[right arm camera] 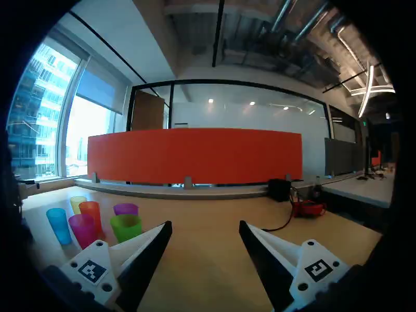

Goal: Pour water

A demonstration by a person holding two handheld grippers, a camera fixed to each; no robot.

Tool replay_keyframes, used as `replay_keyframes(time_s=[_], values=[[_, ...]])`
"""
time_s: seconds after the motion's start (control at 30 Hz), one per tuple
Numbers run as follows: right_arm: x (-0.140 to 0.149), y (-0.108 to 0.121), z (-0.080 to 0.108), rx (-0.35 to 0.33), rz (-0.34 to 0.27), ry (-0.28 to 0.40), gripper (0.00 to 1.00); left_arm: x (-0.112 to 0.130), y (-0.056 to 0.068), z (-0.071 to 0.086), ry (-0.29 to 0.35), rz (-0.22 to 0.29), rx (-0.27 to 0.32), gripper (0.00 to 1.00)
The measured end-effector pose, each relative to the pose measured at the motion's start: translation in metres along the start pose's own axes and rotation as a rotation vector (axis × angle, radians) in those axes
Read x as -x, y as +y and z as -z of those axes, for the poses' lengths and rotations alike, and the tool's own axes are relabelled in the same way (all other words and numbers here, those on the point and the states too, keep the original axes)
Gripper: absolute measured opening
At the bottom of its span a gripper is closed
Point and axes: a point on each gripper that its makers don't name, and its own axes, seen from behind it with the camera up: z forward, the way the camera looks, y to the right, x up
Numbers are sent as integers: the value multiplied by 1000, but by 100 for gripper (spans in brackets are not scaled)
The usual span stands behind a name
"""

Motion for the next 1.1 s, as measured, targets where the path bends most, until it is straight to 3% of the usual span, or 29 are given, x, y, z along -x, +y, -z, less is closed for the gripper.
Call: replay_keyframes(time_s=[1.1], values=[[-11, 1, 2, -3, -5, 4, 100, -6, 2, -6, -27, 7, 25, 94]])
